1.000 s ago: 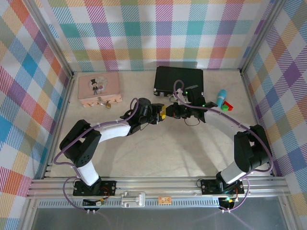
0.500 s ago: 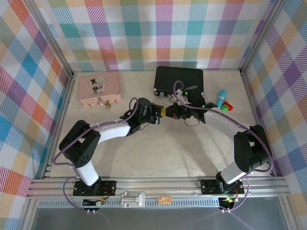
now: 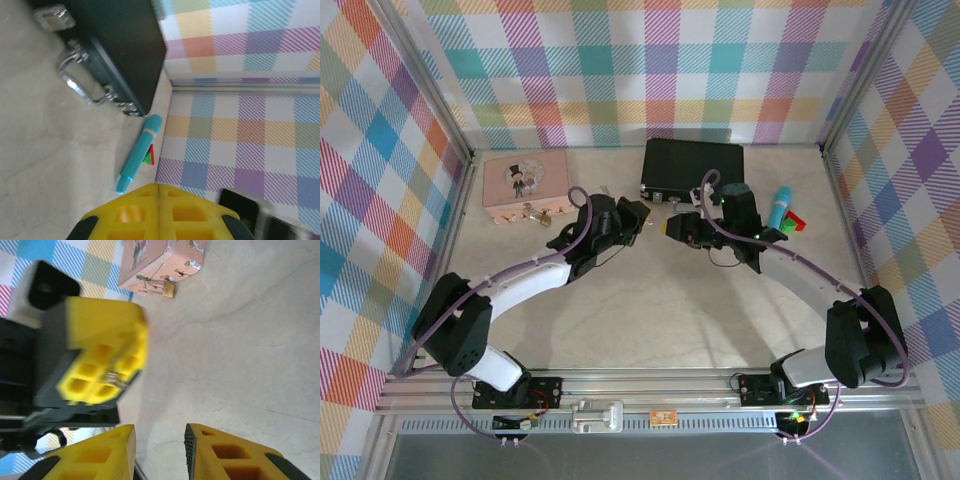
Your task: Unlock the padlock with the key
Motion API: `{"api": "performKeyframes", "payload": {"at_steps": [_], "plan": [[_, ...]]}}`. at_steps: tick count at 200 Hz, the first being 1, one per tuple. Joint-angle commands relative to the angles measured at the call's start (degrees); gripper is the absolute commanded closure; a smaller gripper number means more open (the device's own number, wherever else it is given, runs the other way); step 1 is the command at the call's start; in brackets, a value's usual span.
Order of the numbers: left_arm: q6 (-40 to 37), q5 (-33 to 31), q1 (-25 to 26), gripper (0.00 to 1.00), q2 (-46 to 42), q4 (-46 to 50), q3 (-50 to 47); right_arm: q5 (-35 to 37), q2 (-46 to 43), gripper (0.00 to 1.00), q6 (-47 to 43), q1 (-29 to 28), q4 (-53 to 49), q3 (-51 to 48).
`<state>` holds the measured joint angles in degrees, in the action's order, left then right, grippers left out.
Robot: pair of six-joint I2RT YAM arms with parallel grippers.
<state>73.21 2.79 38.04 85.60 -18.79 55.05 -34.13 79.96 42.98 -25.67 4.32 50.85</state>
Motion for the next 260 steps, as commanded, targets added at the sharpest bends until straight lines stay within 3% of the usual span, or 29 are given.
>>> {"api": "performKeyframes", "payload": {"at_steps": [1, 30, 66, 88, 150, 260], "plan": [[-9.4, -0.8, -0.2, 1.00, -2.0, -3.5, -0.9, -2.2, -1.0, 0.67, 10.4, 0.0, 15.7, -3.9], [-10.2, -0.9, 0.7, 1.00, -2.4, -8.2, -3.2, -1.3, -1.8, 0.64, 13.7, -0.9, 24.4, -7.0], [-11.0, -1.6, 1.8, 1.00, -2.5, -11.5, -4.9, 0.5, -2.6, 0.64, 15.9, -2.1, 28.2, -8.5], [-10.7, -2.0, 2.0, 1.00, -2.2, -11.4, -4.6, 0.7, -1.4, 0.73, 18.3, -2.7, 27.9, -7.7], [-9.0, -2.7, 2.5, 1.00, -2.2, -12.1, -4.4, 1.0, -0.2, 0.73, 21.1, -3.7, 32.6, -7.2], [-5.8, -5.2, 5.0, 1.00, -2.0, -14.3, -5.7, 1.1, 3.5, 0.82, 26.9, -4.1, 38.9, -6.0]]}}
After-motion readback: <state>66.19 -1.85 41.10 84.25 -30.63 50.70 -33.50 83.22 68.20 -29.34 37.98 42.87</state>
